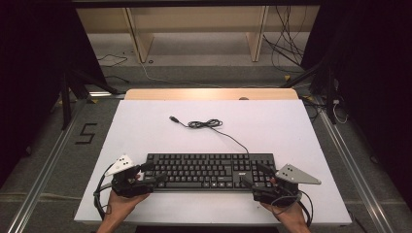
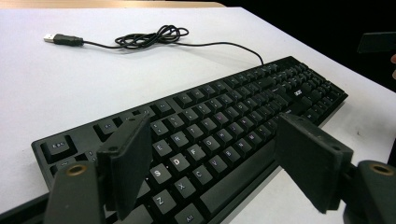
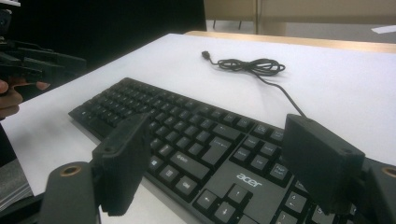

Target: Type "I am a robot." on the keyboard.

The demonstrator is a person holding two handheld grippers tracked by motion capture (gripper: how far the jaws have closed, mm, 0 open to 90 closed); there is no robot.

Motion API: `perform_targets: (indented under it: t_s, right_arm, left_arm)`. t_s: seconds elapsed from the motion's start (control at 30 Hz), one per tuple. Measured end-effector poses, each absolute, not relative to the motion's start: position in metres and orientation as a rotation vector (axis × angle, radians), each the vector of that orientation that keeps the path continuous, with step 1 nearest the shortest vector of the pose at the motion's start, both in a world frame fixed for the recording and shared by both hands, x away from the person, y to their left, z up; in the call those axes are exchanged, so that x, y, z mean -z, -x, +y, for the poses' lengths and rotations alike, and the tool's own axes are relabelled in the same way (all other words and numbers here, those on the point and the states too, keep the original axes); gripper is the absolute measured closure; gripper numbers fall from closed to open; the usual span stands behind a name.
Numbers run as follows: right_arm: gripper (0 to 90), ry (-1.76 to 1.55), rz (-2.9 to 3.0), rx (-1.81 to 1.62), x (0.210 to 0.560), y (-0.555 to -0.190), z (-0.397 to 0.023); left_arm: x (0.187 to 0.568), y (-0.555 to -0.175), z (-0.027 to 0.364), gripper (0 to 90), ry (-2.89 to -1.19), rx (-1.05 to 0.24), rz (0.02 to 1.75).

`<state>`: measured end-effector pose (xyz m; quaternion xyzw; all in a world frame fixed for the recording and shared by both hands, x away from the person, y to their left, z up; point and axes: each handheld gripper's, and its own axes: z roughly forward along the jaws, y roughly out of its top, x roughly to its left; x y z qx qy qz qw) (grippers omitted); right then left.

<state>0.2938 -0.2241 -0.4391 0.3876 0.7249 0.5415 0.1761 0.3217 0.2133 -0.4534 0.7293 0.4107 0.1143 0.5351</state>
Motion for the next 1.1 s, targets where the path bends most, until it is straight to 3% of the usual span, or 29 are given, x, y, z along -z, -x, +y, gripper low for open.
perform_targets:
  t_s: [1.1]
  right_arm:
    - [26.6, -1.081, 2.153, -1.503, 0.435, -0.319, -0.186]
  left_arm:
    - [0.454, -0.323, 0.215, 25.6, -1.73, -0.273, 0.991]
